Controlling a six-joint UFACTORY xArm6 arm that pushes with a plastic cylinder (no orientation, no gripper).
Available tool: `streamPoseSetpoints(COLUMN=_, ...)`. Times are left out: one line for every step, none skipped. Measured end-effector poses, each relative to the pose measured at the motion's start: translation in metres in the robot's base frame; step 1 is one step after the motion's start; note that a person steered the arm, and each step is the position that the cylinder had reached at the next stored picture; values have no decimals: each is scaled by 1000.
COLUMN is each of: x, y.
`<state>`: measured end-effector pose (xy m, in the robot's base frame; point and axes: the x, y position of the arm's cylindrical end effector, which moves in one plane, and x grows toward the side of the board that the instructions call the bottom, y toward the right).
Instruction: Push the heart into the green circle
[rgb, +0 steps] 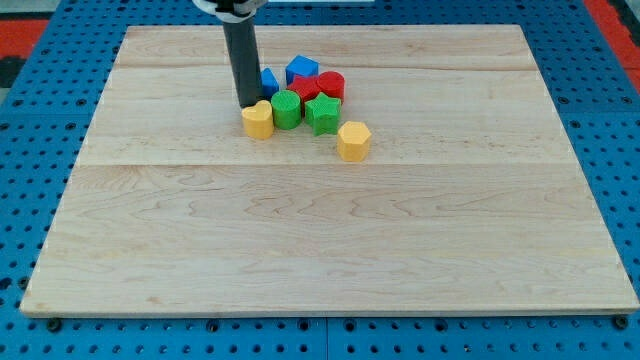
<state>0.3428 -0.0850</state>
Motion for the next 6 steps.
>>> streamPoseSetpoints(x=-8, y=-4)
streamPoseSetpoints(x=-11, y=-34)
streamPoseSetpoints(x=19, y=-53)
streamPoseSetpoints(x=80, y=-1)
streamPoseSetpoints(x=101, y=18)
streamPoseSetpoints(x=66, y=9)
